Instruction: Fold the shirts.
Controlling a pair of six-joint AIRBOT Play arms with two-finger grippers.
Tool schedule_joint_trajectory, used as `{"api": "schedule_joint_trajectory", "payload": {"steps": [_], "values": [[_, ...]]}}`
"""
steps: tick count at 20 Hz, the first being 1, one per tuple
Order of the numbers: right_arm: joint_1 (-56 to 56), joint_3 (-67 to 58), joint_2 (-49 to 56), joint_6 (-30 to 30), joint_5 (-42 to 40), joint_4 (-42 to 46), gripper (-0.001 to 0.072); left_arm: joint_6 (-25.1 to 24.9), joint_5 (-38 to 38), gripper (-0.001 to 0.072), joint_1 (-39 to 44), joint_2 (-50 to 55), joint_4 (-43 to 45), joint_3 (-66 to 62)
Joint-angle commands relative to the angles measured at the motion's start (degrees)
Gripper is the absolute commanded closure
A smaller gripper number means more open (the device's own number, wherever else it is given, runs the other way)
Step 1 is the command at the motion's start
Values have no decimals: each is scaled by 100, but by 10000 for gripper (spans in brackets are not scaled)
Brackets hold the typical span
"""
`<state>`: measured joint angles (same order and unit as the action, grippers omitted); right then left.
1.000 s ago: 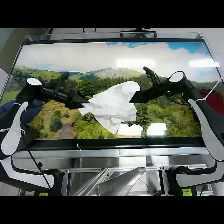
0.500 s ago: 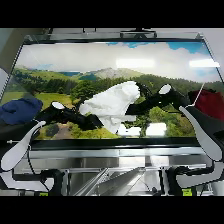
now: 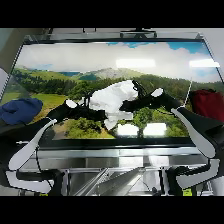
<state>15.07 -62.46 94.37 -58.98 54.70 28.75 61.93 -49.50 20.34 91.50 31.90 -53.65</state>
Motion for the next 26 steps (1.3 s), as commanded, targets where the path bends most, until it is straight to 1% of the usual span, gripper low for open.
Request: {"api": "schedule_joint_trajectory", "payload": {"steps": [1, 2, 4, 7, 9, 11, 14, 16, 18, 19, 22, 24, 26], "values": [[24, -9, 28, 306, 22, -455, 682, 7, -448, 681, -4, 225, 7, -271], [13, -28, 26, 354, 66, -490, 694, 7, -570, 682, -39, 214, 2, -352], [-52, -114, -26, 352, 173, -483, 694, 7, -785, 684, -142, 81, 7, -492], [-466, -415, -431, 348, 529, -487, 694, 7, -1499, 686, -542, -402, 46, -798], [-964, -782, -979, 343, 765, -636, 694, 87, -2129, 687, -953, -929, 254, -1154], [-1613, -1294, -1703, 352, 968, -1121, 694, 273, -2752, 687, -1443, -1578, 529, -1773], [-2463, -1982, -2796, 431, 990, -1845, 694, 273, -3469, 686, -2184, -2417, 599, -2997], [-2900, -2262, -3495, 507, 975, -1969, 694, 273, -3633, 685, -2693, -2883, 599, -3856], [-3254, -2304, -4188, 621, 835, -1937, 694, 273, -3641, 684, -3230, -3298, 603, -4564], [-3416, -2304, -4485, 728, 758, -1934, 694, 273, -3639, 684, -3504, -3460, 601, -4819], [-3652, -2302, -4994, 739, 710, -1867, 694, 262, -3633, 683, -4170, -3746, 599, -5195], [-3639, -2295, -5062, 708, 734, -1488, 694, 151, -3630, 683, -4229, -3679, 564, -5230], [-3526, -2164, -4903, 621, 732, -1102, 694, 146, -3674, 683, -3980, -3327, 566, -5226]]}}
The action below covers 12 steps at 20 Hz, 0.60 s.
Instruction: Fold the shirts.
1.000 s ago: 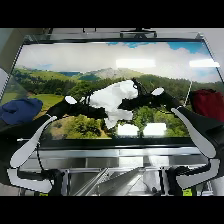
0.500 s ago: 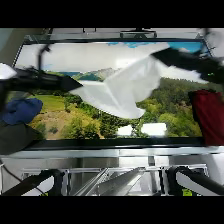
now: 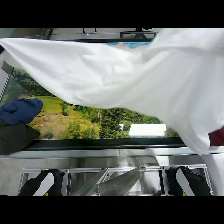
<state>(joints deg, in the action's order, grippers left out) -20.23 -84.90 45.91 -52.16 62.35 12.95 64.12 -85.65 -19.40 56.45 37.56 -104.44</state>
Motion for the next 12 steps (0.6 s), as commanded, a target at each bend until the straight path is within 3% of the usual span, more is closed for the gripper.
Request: {"api": "schedule_joint_trajectory", "payload": {"steps": [1, 5, 9, 10, 11, 12], "values": [[105, 214, 105, -142, -33, 599, 694, -120, -90, 683, 201, 455, 0, -146], [750, 1005, 1187, -72, -334, 769, 694, -546, 306, 683, 949, 1912, 50, -149], [1222, 1526, 3027, 245, -1644, 1084, 684, -922, 1622, 686, 1150, 3838, 50, -219], [1196, 1491, 3482, 249, -1808, 1008, 566, -811, 1773, 672, 1095, 4347, 44, -417], [1123, 1403, 3858, 249, -1843, 876, 377, -588, 1709, 411, 994, 4754, 46, -688], [994, 1281, 4151, 249, -1792, 750, 275, -365, 1539, 193, 863, 5077, 46, -970]]}}
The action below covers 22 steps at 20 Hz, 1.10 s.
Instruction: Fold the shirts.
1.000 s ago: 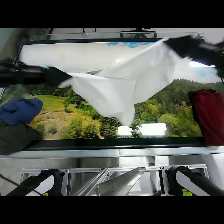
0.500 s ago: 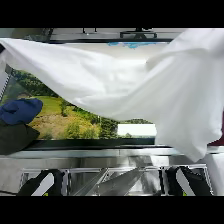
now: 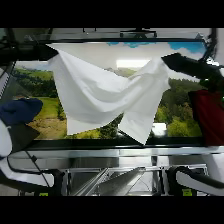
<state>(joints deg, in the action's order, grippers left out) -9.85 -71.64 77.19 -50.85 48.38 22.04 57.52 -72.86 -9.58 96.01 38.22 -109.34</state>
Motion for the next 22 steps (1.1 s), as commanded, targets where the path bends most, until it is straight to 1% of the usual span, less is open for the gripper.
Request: {"api": "schedule_joint_trajectory", "payload": {"steps": [1, 3, 5, 7, 8, 9, 11, 12, 13, 16, 18, 19, 20, 22], "values": [[-186, -133, 1130, 120, -278, -166, 248, 492, -11, -13, -295, 1364, -17, -761], [-568, -240, 1073, 118, 216, -166, 247, 975, -756, -5, -730, 1486, -17, -944], [-1049, -247, 857, 48, 1071, -140, 247, 1325, -1445, -3, -1128, 1255, -20, -481], [-1488, -243, 684, -299, 1976, 175, 247, 1373, -2037, 64, -1405, 857, -17, 411], [-1690, -199, 590, -542, 2420, 538, 247, 1370, -2216, 84, -1478, 577, -9, 1043], [-1869, -129, 507, -688, 2785, 861, 247, 1340, -2245, 83, -1517, 192, 125, 1849], [-2253, 103, 358, -909, 3285, 1414, 248, 1307, -1871, 83, -1537, -647, 1043, 3521], [-2463, 262, 286, -918, 3333, 1639, 249, 1311, -1582, 83, -1539, -1080, 1408, 4404], [-2658, 411, 258, -942, 3300, 1832, 249, 1311, -1296, 83, -1539, -1453, 1526, 5204], [-2994, 787, 262, -909, 3134, 1895, 248, 1311, -297, 83, -1537, -2190, 1469, 7143], [-3001, 938, 264, -785, 2951, 1895, 248, 1300, 273, 83, -1537, -2382, 1412, 7858], [-2990, 966, 271, -754, 2920, 1893, 248, 1220, 476, 83, -1530, -2420, 1338, 8037], [-2981, 970, 284, -743, 2892, 1893, 248, 940, 645, 83, -1519, -2426, 1062, 8166], [-2953, 988, 295, -651, 2857, 1891, 248, 343, 817, 85, -1515, -2308, 201, 8218]]}}
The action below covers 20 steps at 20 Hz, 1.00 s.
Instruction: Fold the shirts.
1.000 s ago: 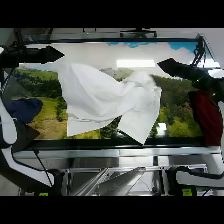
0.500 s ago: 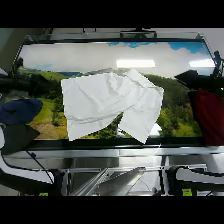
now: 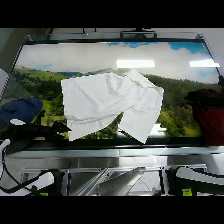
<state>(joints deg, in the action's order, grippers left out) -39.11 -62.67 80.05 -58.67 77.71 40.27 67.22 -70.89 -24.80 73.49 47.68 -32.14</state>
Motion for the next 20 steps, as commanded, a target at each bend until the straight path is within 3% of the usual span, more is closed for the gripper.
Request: {"api": "schedule_joint_trajectory", "payload": {"steps": [1, 2, 4, 5, 6, 7, 14, 20], "values": [[-7, 114, 15, 190, -79, 74, 248, -887, 651, 171, 46, 37, -1067, 496], [20, 166, 31, 190, -96, 72, 248, -1093, 713, 300, 122, 151, -1233, 494], [79, 350, 57, 251, -144, 66, 248, -1130, 861, 307, 369, 404, -1338, 367], [120, 448, 98, 256, -179, 76, 248, -1128, 841, 347, 501, 498, -1322, 234], [160, 575, 133, 258, -240, 74, 248, -1132, 785, 582, 619, 562, -1322, 90], [205, 734, 160, 258, -332, 85, 248, -1130, 765, 703, 743, 590, -1290, -57], [1176, 1329, 811, 155, -1174, 70, 250, -979, 483, 703, 769, 592, -1272, -861], [2107, 1270, 1285, 146, -1950, -675, 252, -918, -42, 702, 212, 590, -1274, -1392]]}}
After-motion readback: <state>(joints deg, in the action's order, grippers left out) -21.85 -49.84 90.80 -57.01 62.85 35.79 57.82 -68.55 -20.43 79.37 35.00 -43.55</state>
